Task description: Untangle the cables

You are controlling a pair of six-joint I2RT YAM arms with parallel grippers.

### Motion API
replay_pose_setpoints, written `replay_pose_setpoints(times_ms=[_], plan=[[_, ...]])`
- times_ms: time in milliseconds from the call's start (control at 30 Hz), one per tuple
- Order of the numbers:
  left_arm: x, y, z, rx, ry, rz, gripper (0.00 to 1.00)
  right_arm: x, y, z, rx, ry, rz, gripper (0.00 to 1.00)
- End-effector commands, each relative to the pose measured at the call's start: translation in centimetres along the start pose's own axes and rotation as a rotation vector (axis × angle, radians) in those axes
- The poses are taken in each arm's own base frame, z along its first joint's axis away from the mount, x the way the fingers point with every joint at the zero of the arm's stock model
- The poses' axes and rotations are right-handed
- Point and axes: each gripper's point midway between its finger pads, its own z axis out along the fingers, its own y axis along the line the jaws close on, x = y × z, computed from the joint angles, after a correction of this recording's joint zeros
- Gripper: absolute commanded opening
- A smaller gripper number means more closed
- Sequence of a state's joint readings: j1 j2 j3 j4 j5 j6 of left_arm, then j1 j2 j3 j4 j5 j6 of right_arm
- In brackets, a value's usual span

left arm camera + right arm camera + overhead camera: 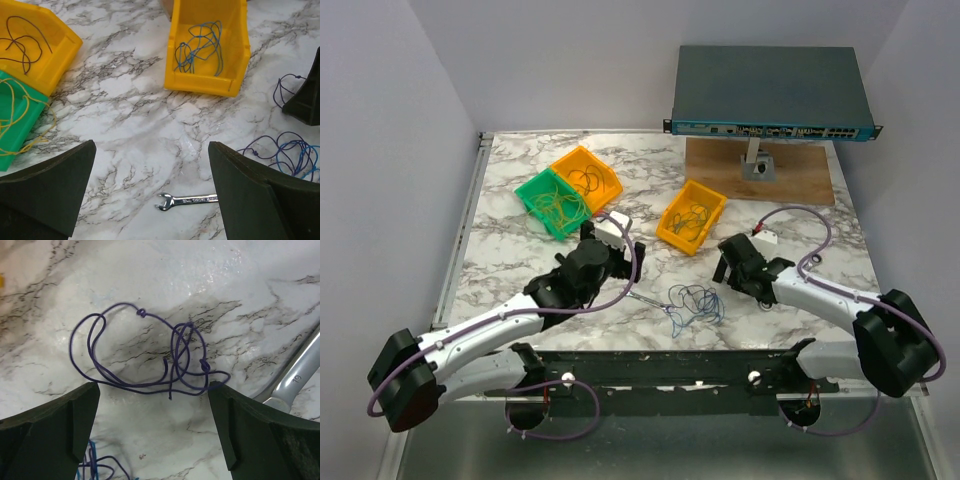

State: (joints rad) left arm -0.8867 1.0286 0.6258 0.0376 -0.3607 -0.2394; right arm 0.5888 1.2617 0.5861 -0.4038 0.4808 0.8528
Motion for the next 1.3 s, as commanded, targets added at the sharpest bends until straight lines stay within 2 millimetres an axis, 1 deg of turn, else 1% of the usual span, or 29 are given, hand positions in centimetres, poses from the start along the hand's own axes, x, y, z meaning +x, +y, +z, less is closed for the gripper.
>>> replay_pose_setpoints(times_ms=[0, 33, 67, 100, 133, 167, 200, 267, 300, 333, 400, 467, 567, 633, 667, 700, 733, 767, 833, 867, 967, 1133, 1267], plan=[[-2.6, 1.9, -1.2, -0.067, -0.16, -0.041, 0.99, -0.8, -0.4, 1.1, 0.068, -0.04, -0.016, 1.0], [-2.3, 2.4, -1.4, -0.083, -0.171, -0.046, 0.99, -0.8, -0.4, 1.4, 0.081, -0.035, -0.022, 1.0], [-2.5, 2.8, -1.7, -0.094, -0.19, -0.057, 0.99, -0.7, -0.3, 1.5, 0.085, -0.028, -0.029, 0.97], [-2.4, 3.1, -2.0, -0.106, -0.199, -0.068, 0.99, -0.7, -0.1, 1.6, 0.083, -0.021, -0.037, 0.86], [-2.5, 3.4, -2.4, -0.113, -0.212, -0.075, 0.99, -0.7, 0.0, 1.7, 0.085, -0.017, -0.04, 0.71], [-2.7, 3.7, -2.7, -0.121, -0.227, -0.084, 0.99, -0.8, 0.1, 1.6, 0.083, -0.018, -0.038, 0.58], [-2.6, 4.0, -2.9, -0.132, -0.239, -0.093, 0.99, -1.0, 0.2, 1.5, 0.078, -0.023, -0.034, 0.39], [-2.8, 4.6, -3.5, -0.148, -0.263, -0.109, 0.99, -1.8, 0.4, 0.8, 0.061, -0.044, -0.028, 0.13], [-2.8, 4.8, -3.7, -0.156, -0.271, -0.114, 0.99, -2.3, 0.5, 0.5, 0.053, -0.057, -0.027, 0.04], [-2.8, 5.0, -3.8, -0.163, -0.276, -0.117, 0.99, -2.8, 0.6, 0.1, 0.05, -0.069, -0.03, 0.01], [-2.9, 5.1, -4.0, -0.163, -0.288, -0.122, 0.99, -3.7, 1.1, -0.8, 0.021, -0.079, -0.047, 0.01], [-2.9, 5.0, -4.1, -0.158, -0.29, -0.122, 0.99, -4.3, 2.2, -1.9, -0.038, -0.071, -0.069, 0.01], [-2.9, 5.0, -4.1, -0.159, -0.286, -0.121, 0.99, -5.1, 4.5, -4.3, -0.181, -0.049, -0.072, 0.01], [-2.9, 5.1, -4.1, -0.162, -0.288, -0.12, 0.99, -6.2, 5.7, -6.1, -0.255, -0.063, -0.055, 0.01], [-2.8, 5.0, -4.0, -0.162, -0.285, -0.118, 0.99, -6.8, 5.9, -6.8, -0.273, -0.077, -0.047, 0.05], [-2.7, 5.0, -3.9, -0.161, -0.281, -0.116, 0.99, -7.3, 5.8, -7.3, -0.269, -0.09, -0.041, 0.25], [-2.7, 4.9, -3.8, -0.158, -0.277, -0.114, 0.99, -7.9, 5.4, -7.5, -0.244, -0.11, -0.03, 0.75], [-2.6, 4.9, -3.7, -0.157, -0.273, -0.112, 0.99, -8.3, 5.0, -7.5, -0.221, -0.121, -0.022, 1.0], [-2.5, 4.7, -3.6, -0.152, -0.266, -0.11, 0.98, -8.4, 4.3, -6.9, -0.17, -0.127, -0.028, 1.0], [-2.5, 4.7, -3.5, -0.15, -0.262, -0.108, 0.99, -7.9, 4.7, -6.6, -0.187, -0.086, -0.045, 1.0], [-2.2, 4.6, -3.1, -0.152, -0.248, -0.1, 0.99, -6.9, 5.1, -4.5, -0.222, 0.027, -0.042, 1.0], [-1.8, 4.5, -2.5, -0.161, -0.22, -0.086, 0.98, -7.1, 3.8, -1.8, -0.112, 0.01, -0.048, 1.0], [-1.6, 4.6, -2.4, -0.169, -0.214, -0.082, 0.99, -6.2, 3.2, 0.2, -0.055, 0.038, -0.07, 1.0]])
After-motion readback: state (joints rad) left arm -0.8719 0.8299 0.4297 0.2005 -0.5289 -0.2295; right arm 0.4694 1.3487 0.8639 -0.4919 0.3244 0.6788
